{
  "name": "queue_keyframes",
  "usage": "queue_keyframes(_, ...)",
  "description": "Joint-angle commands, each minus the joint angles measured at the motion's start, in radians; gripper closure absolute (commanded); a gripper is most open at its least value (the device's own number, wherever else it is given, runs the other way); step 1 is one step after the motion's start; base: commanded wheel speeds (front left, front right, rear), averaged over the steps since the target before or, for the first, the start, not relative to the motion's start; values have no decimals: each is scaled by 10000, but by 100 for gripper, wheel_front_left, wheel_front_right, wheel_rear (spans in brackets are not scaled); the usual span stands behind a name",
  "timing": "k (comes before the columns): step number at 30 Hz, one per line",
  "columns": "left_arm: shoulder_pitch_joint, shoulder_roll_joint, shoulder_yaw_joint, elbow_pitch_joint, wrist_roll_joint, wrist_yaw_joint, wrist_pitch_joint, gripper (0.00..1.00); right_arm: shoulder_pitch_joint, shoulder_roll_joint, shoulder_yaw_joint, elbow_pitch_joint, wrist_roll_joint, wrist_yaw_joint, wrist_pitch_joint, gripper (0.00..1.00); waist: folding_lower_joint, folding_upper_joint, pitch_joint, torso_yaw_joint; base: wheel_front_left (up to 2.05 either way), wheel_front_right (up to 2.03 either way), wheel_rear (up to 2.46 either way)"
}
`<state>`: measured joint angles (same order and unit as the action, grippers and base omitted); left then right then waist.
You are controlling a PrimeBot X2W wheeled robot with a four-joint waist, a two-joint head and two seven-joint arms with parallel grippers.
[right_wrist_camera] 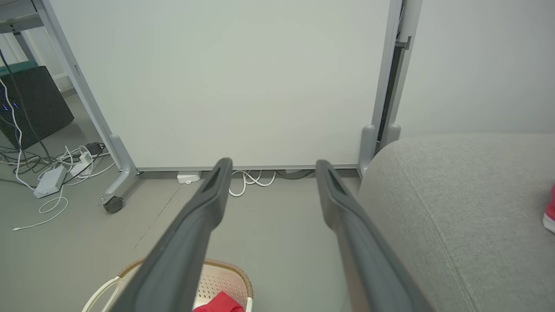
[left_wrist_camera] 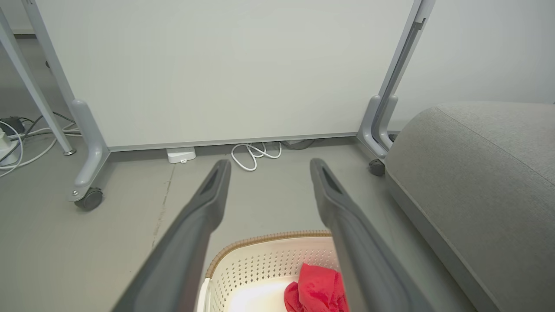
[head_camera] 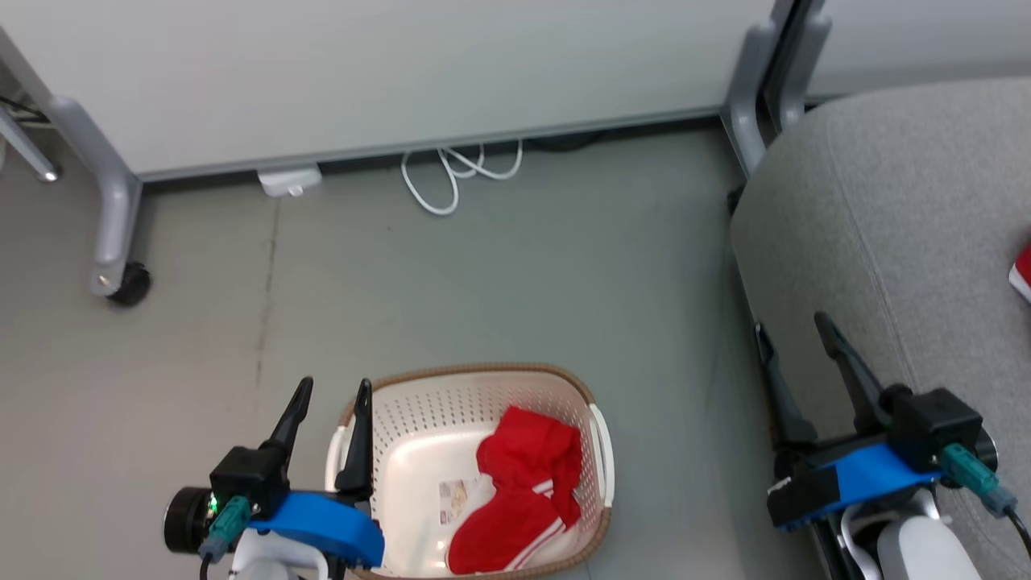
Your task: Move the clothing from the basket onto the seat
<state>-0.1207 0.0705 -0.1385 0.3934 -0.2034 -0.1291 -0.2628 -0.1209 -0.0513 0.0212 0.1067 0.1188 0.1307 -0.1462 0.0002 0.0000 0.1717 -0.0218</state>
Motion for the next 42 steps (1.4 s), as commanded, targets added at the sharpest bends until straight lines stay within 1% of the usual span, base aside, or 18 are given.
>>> queue_keyframes(1,-280,63,-49,52,-35,-23,-29,0,-224,15,-2,-54,74,1,-78,0,-2,0,705,-454,0,0,0)
queue_keyframes(10,-1858,284,-829,971,-193,-23,-29,0,-1492,17,310,-304,-63,1,-251,0,-2,0,2975,-1300,0,0,0)
queue_keyframes(12,-2207,336,-969,1259,-353,-23,-29,0,-1735,17,402,-350,-26,1,-329,0,-2,0,3464,-1444,0,0,0)
queue_keyframes(19,-3245,521,-1949,2739,-1090,-23,-29,0,-2345,17,661,-255,115,1,-635,0,-2,0,4779,-1795,0,0,0)
queue_keyframes(29,-4310,679,-3276,4609,-2489,-23,-29,0,-2632,14,790,-363,333,1,-910,0,-2,0,5959,-2298,0,0,0)
queue_keyframes(33,-4722,691,-3751,5297,-3078,-23,10,0,-2688,17,821,-409,421,1,-985,0,-2,0,6310,-2384,0,0,0)
queue_keyframes(42,-5720,738,-4187,6522,-3950,-23,317,0,-2928,16,999,-595,587,1,-1103,0,-2,0,7072,-2565,0,0,0)
